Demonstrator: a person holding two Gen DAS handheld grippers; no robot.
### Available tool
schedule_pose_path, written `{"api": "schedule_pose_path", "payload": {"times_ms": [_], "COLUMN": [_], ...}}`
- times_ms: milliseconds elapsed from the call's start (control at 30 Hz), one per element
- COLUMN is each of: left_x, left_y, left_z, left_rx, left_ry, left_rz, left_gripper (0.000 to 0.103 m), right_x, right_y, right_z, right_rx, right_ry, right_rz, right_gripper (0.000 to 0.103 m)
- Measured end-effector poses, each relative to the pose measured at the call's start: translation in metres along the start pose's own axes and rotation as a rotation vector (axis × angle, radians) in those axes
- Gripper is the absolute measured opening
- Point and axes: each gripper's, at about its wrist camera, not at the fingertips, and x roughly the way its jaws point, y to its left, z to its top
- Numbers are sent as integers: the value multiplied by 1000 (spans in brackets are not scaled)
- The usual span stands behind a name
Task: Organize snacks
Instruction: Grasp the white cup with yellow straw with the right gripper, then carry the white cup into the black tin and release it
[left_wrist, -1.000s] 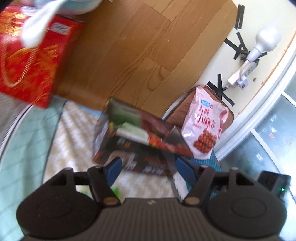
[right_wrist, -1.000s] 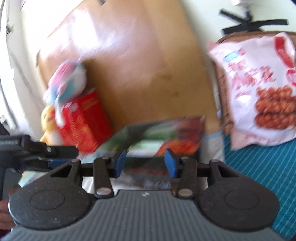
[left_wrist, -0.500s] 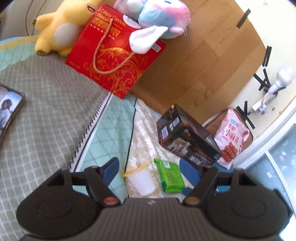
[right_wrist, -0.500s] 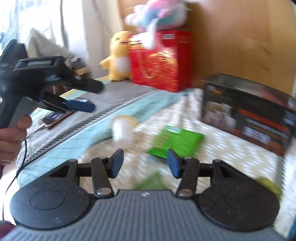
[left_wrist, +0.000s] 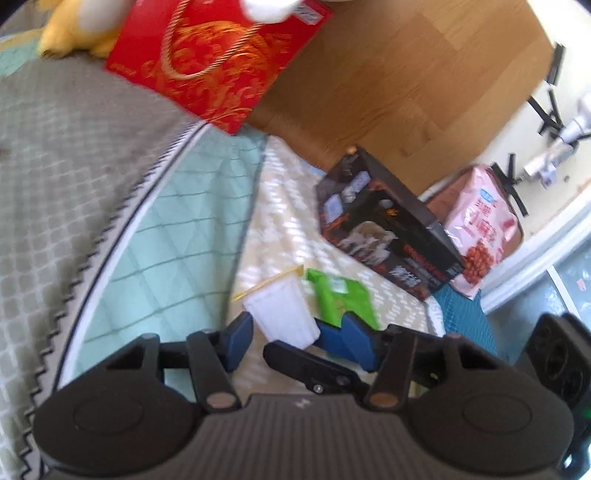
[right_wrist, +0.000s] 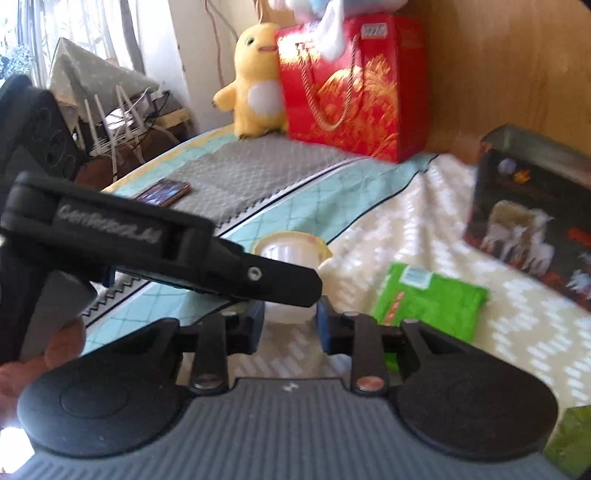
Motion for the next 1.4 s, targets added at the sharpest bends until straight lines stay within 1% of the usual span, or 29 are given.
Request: {"api": "schedule_pose_path", "payload": {"times_ms": [100, 200, 333, 433, 533, 667, 733, 767, 800, 867, 933, 1033, 1100, 1167, 1267, 1333, 1367, 1400], "left_x": [4, 20, 54, 80, 105, 137, 145, 146, 145, 138, 123, 89, 69, 54, 37, 26, 22, 18], "left_y": [-22, -58, -108, -138, -150, -149, -148, -149, -148, -146, -142, -131, -119, -108, -93, -84, -80, -77], "left_z": [11, 29, 53, 68, 80, 89, 89, 88, 86, 86, 83, 75, 64, 50, 23, 7, -1, -7], "left_rx": [52, 129, 236, 295, 308, 282, 282, 291, 291, 274, 267, 276, 283, 296, 339, 364, 372, 378], "left_ry": [-7, -17, -20, -26, -21, 3, -9, -21, -30, -39, -69, -142, -176, -199, -235, -258, -271, -285], "left_rz": [-53, -98, -139, -156, -148, -112, -81, -67, -67, -98, -114, -120, -108, -88, -27, 10, 28, 42], "left_gripper": [53, 53, 53, 53, 53, 54, 55, 57, 58, 59, 59, 65, 66, 66, 66, 66, 66, 66], "right_x": [-22, -42, -64, -73, -72, -57, -55, -56, -60, -69, -77, -86, -92, -96, -101, -104, -105, -106], "right_y": [-7, -22, -56, -88, -111, -122, -126, -125, -124, -121, -120, -116, -110, -104, -89, -78, -72, -66], "right_z": [-3, -1, 7, 17, 22, 23, 22, 20, 19, 17, 17, 13, 7, -2, -20, -32, -38, -44], "right_rx": [-13, -20, 12, 67, 96, 123, 138, 134, 129, 132, 144, 147, 141, 151, 165, 168, 170, 173], "right_ry": [-77, -161, -248, -287, -299, -322, -325, -332, -339, -365, -374, -371, -364, -342, -306, -312, -318, -334], "right_rz": [-59, -163, -295, -346, -379, -411, -428, -434, -440, -448, -437, -416, -407, -378, -351, -348, -356, -368], "right_gripper": [33, 33, 33, 33, 33, 34, 34, 37, 39, 52, 54, 54, 54, 54, 54, 56, 67, 75]}}
